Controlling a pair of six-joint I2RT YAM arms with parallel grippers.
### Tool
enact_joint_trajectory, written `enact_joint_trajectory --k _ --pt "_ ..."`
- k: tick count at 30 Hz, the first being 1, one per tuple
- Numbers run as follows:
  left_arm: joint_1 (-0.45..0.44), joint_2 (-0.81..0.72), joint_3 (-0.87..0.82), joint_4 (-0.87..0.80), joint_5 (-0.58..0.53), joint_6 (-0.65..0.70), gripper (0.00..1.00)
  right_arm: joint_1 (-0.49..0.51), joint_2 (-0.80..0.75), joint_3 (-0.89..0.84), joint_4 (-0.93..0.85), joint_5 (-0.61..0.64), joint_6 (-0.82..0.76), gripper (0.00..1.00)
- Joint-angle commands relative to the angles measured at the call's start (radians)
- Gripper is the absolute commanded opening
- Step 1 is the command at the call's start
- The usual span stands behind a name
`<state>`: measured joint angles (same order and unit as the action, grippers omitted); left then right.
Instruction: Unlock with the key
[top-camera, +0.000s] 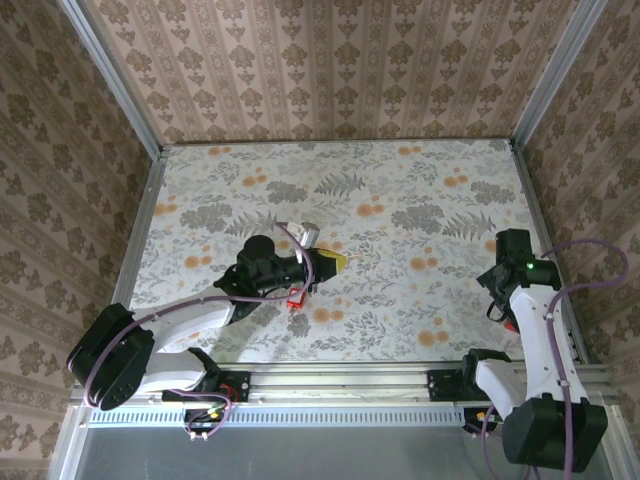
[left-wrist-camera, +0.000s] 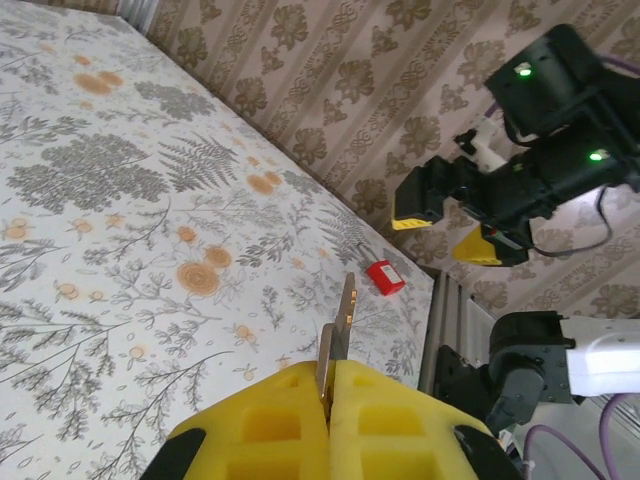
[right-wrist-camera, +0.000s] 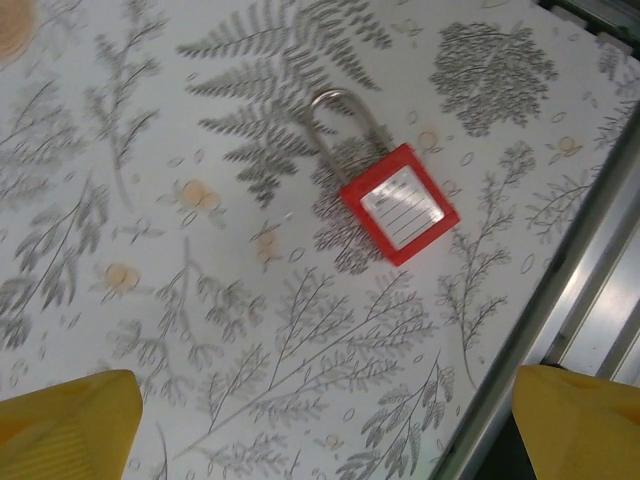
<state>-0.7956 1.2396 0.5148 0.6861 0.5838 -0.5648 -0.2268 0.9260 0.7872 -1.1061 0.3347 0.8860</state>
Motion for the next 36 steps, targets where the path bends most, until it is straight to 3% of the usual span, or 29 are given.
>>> enact_joint_trajectory --k 1,7,13,15,18,21,26,36 --pt "0.013 -0.009 -0.002 0.07 0.051 -0.025 0.0 -0.105 0.027 -0.037 0.056 -0.026 -0.05 0.96" --pt "0.017 0.014 -0.009 0.132 0.053 -0.073 0.0 -0.327 0.138 -0.137 0.223 -0.12 -0.131 0.94" --pt "0.017 0.023 -0.003 0.139 0.053 -0.093 0.0 -0.417 0.267 -0.192 0.393 -0.133 -0.203 0.96" --pt "0.016 0.016 0.0 0.116 0.053 -0.088 0.0 -0.446 0.311 -0.203 0.451 -0.188 -0.236 0.85" --pt "0.017 0.005 0.004 0.095 0.052 -0.083 0.0 -0.453 0.353 -0.183 0.498 -0.253 -0.283 0.83" --pt "0.017 0.006 0.008 0.084 0.051 -0.084 0.0 -0.459 0.39 -0.15 0.5 -0.251 -0.321 0.72" --pt "0.016 0.01 0.011 0.085 0.05 -0.089 0.0 -0.463 0.447 -0.083 0.46 -0.245 -0.38 0.8" --pt "0.018 0.035 0.024 0.089 0.087 -0.099 0.0 -0.438 0.524 -0.073 0.487 -0.384 -0.439 0.73"
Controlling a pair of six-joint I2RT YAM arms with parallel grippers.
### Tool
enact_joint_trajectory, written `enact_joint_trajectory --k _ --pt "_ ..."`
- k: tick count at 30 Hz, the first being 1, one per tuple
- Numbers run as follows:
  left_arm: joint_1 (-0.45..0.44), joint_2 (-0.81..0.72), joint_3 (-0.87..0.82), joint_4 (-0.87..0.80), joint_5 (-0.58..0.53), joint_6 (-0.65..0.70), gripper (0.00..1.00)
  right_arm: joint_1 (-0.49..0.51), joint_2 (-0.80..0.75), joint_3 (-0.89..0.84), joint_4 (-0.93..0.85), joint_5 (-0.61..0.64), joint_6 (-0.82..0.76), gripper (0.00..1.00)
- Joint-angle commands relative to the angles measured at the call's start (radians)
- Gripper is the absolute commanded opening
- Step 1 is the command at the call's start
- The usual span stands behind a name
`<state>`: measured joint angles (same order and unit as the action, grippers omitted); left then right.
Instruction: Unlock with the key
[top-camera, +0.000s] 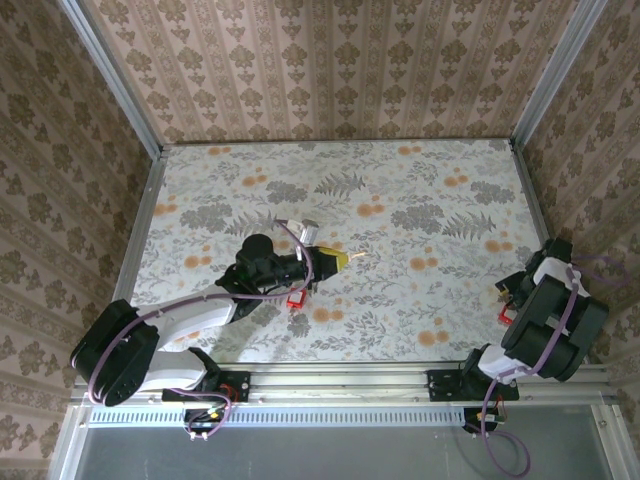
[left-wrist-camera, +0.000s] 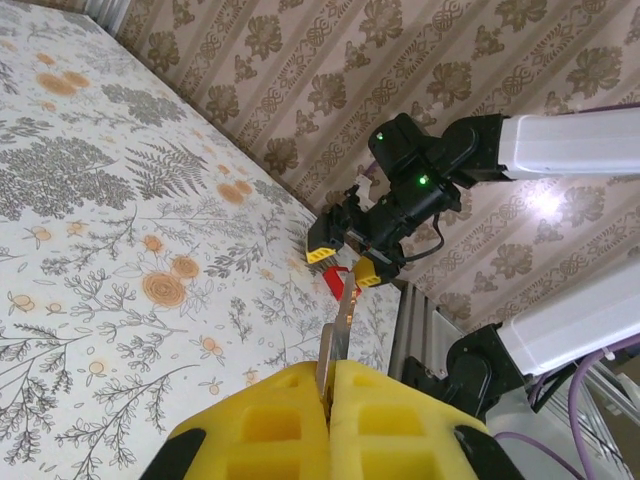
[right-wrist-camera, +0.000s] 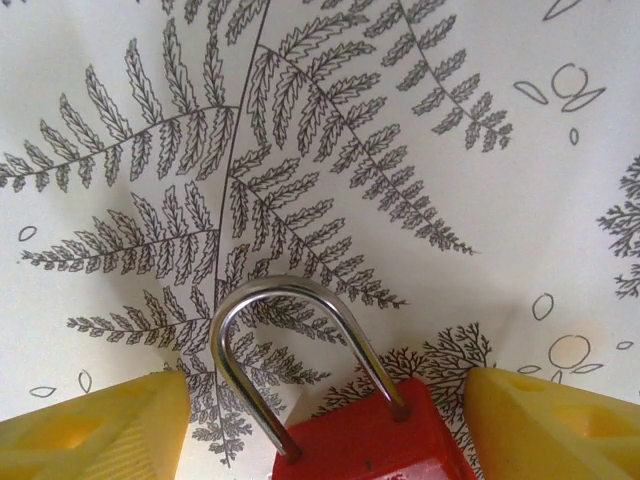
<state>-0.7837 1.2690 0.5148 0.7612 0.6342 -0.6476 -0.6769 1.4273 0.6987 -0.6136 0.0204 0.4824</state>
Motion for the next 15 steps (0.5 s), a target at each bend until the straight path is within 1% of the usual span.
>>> enact_joint_trajectory --k 1,8,15 --pt "0.006 0.004 0.024 0.013 0.036 -0.017 0.0 0.015 0.024 0.02 -0.012 -0.072 -0.044 0.73" --pt "0.007 0.011 0.016 0.034 0.036 -0.032 0.0 0.051 0.036 0.023 -0.02 -0.113 -0.066 0.68" --pt "0.008 0.003 0.013 0.026 0.039 -0.029 0.0 0.13 0.078 0.05 -0.056 -0.1 -0.07 0.68"
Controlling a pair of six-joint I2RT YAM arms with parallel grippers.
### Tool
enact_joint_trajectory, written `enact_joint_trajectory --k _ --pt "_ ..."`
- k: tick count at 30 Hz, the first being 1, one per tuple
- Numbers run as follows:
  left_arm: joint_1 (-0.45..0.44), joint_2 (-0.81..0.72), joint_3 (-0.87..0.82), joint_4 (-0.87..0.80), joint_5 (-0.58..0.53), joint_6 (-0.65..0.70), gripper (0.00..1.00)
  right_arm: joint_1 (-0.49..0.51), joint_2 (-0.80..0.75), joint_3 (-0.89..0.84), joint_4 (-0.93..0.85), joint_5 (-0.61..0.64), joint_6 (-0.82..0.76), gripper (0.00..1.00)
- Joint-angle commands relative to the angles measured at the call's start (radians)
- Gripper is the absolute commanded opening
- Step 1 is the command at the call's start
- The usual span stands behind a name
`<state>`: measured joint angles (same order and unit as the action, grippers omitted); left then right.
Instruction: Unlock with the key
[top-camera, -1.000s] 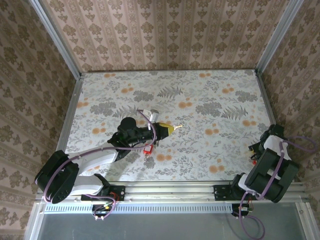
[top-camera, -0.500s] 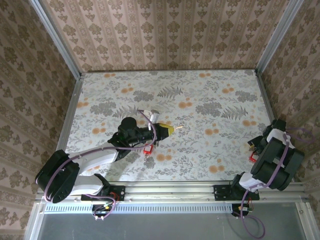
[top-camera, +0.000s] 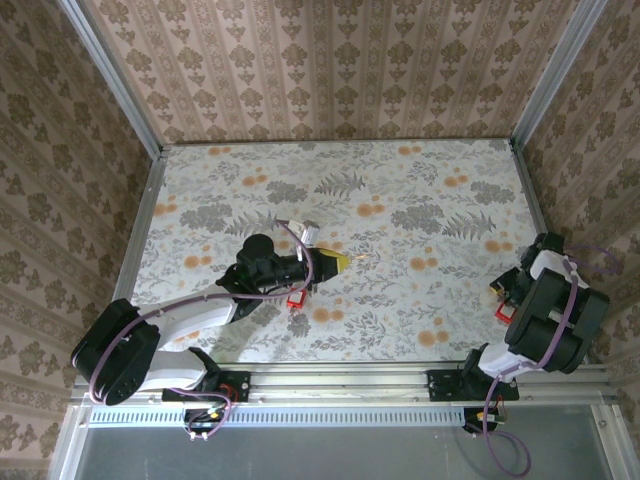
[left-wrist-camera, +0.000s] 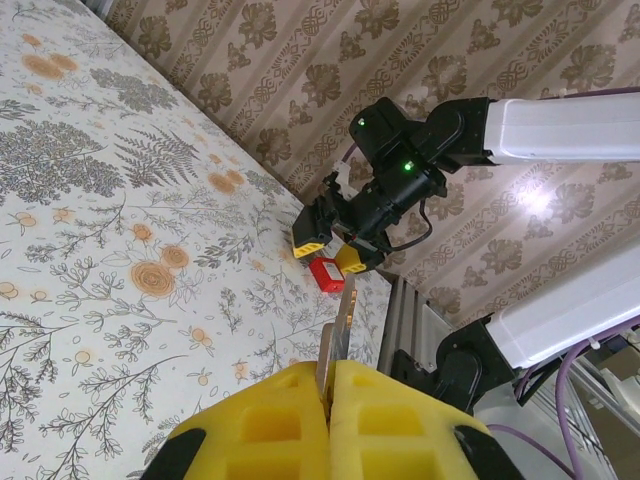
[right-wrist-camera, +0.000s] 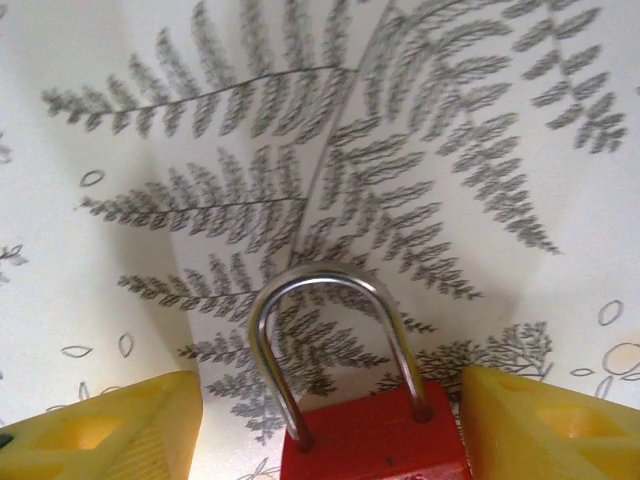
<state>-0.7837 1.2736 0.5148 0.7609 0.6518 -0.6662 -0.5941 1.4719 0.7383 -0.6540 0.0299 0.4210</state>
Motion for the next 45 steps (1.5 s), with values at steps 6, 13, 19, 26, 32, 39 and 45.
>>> enact_joint_trajectory --k 6,13,19,26,32,39,45 --pt "0.009 0.014 0.017 0.032 0.032 -0.014 0.0 0.12 0.056 0.038 -0.055 -0.084 -0.016 0.69" --pt "0.013 0.019 0.013 0.049 0.034 -0.019 0.0 0.176 0.097 0.074 -0.095 -0.054 -0.022 0.66" --pt "0.023 0.021 -0.002 0.077 0.04 -0.032 0.0 0.201 0.112 0.088 -0.113 -0.068 -0.019 0.43" --pt "0.042 0.021 -0.027 0.104 0.043 -0.044 0.0 0.24 0.058 0.039 -0.078 -0.177 0.025 0.32" --pt "0.056 0.023 -0.045 0.109 0.04 -0.046 0.0 0.284 -0.019 -0.019 -0.022 -0.272 0.108 0.3" --pt "0.067 0.033 -0.045 0.112 0.044 -0.051 0.0 0.417 -0.004 0.03 -0.003 -0.272 0.177 0.3" --pt "0.068 0.036 -0.047 0.123 0.048 -0.062 0.0 0.505 0.071 0.142 -0.11 -0.137 0.142 0.35"
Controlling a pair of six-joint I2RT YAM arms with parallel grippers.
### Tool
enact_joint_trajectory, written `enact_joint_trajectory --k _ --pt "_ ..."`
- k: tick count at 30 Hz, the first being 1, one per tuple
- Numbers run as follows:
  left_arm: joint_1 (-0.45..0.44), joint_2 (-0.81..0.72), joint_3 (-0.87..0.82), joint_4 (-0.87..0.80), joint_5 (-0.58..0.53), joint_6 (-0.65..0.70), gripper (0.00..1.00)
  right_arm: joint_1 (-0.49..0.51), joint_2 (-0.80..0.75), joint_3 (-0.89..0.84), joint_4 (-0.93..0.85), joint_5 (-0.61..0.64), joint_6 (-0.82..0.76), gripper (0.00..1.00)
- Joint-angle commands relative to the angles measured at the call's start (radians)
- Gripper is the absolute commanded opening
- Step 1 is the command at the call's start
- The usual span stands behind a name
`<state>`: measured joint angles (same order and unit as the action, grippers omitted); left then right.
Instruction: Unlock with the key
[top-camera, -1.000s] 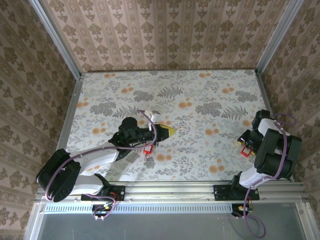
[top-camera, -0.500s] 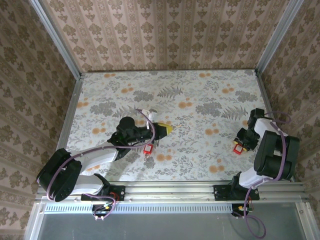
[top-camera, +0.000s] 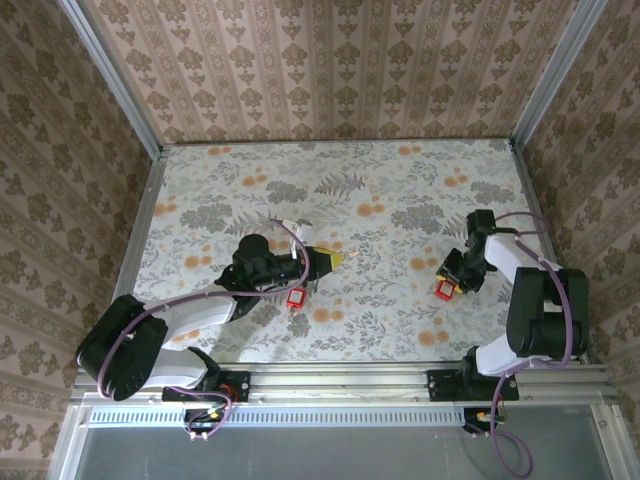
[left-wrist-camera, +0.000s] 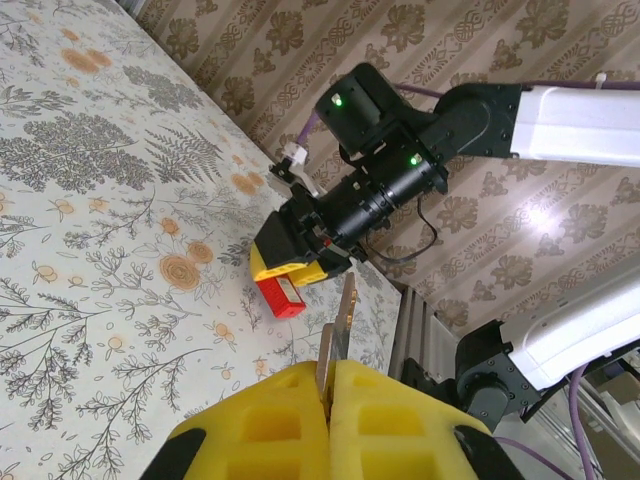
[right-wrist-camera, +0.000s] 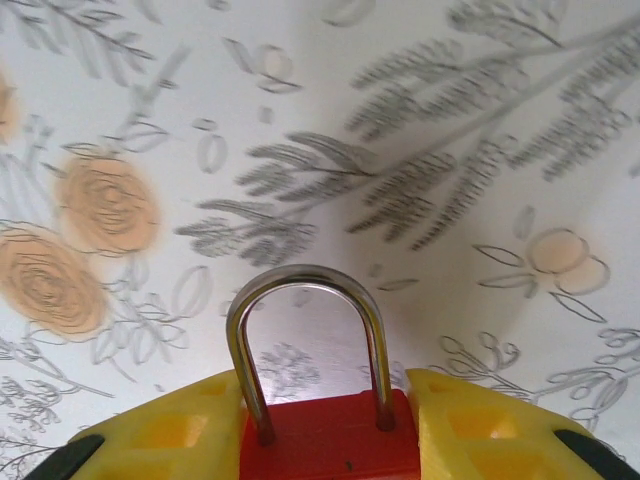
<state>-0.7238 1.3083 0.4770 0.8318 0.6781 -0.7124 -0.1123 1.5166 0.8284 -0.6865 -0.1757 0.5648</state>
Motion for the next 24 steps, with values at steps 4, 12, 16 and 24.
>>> enact_joint_trajectory --k 4,12,16,24 --pt "0.008 -0.005 -0.015 0.049 0.021 -0.016 0.0 0.06 0.046 0.074 -0.128 0.147 -0.016 0.47" --pt "0.008 -0.025 -0.002 0.018 0.031 -0.014 0.0 0.09 0.025 0.038 -0.114 0.134 0.005 0.61" --pt "0.007 -0.05 -0.002 -0.012 0.027 -0.004 0.0 0.104 0.014 0.015 -0.099 0.121 0.009 0.62" --pt "0.007 -0.087 -0.01 -0.045 0.014 0.001 0.0 0.109 0.036 -0.028 -0.023 0.081 -0.003 0.58"
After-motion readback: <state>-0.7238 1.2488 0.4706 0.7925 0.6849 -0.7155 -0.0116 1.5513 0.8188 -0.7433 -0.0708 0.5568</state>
